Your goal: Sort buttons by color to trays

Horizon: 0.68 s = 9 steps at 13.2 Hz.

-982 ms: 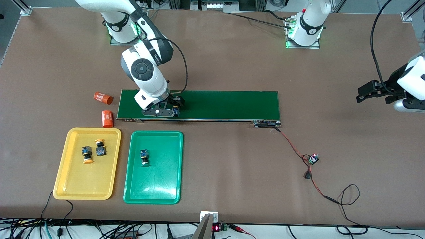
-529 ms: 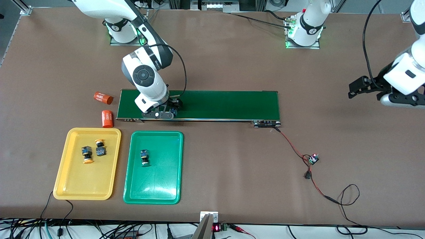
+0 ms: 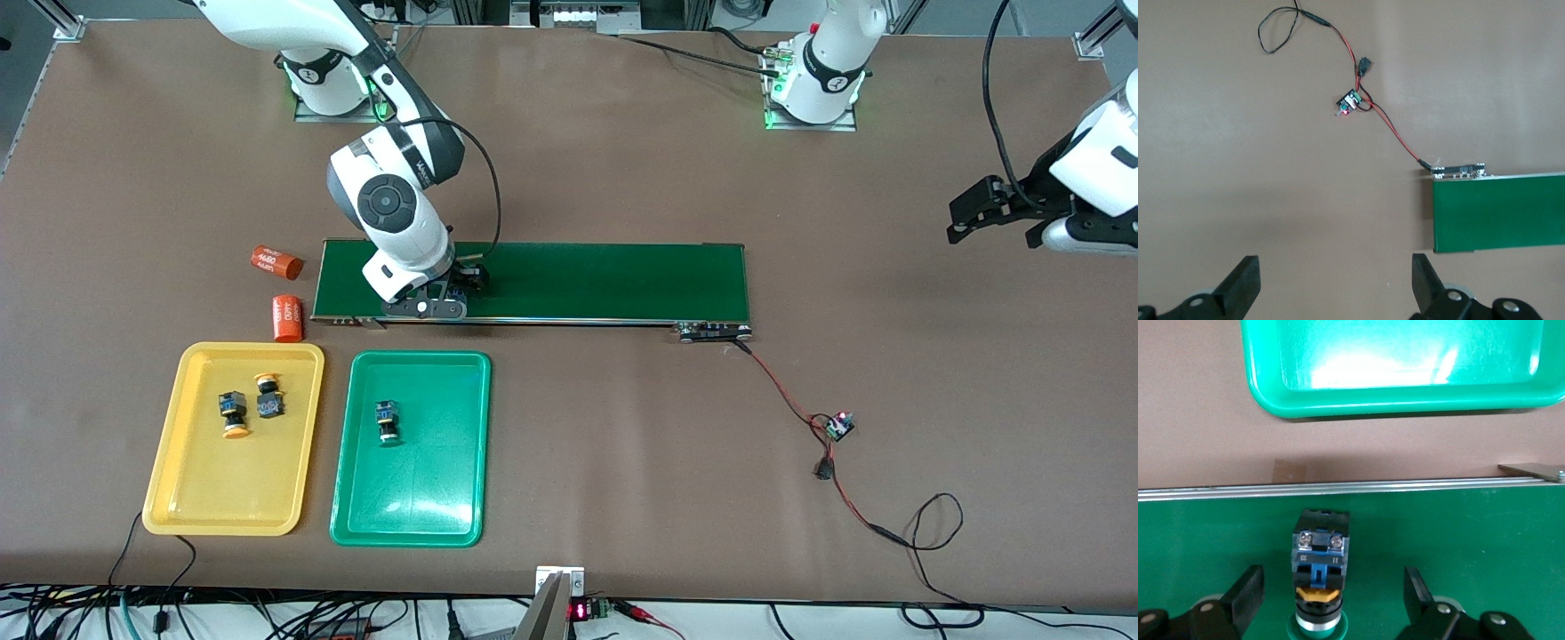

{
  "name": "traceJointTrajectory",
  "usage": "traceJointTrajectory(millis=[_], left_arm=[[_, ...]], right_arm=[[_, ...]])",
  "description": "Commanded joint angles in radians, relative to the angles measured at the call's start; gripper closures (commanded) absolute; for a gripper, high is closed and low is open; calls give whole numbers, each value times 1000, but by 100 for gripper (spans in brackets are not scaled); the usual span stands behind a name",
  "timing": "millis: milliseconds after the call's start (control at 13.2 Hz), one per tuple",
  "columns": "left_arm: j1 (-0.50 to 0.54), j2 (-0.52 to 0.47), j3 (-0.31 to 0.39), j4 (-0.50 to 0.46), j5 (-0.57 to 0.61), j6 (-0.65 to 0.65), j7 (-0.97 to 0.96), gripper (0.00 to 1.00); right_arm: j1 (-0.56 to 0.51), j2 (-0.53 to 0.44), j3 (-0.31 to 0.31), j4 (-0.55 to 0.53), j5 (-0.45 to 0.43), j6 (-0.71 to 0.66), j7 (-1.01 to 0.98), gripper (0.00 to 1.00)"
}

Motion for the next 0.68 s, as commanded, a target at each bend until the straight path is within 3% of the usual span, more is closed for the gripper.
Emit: traceJointTrajectory(millis=[0, 604], left_arm=[[5, 12, -7, 66, 9, -88, 15, 0], [10, 29, 5, 103, 3, -90, -20, 0]], right_arm=[[11, 10, -25, 19, -17, -5, -37, 13], [10, 19, -41, 20, -22, -3, -59, 35]])
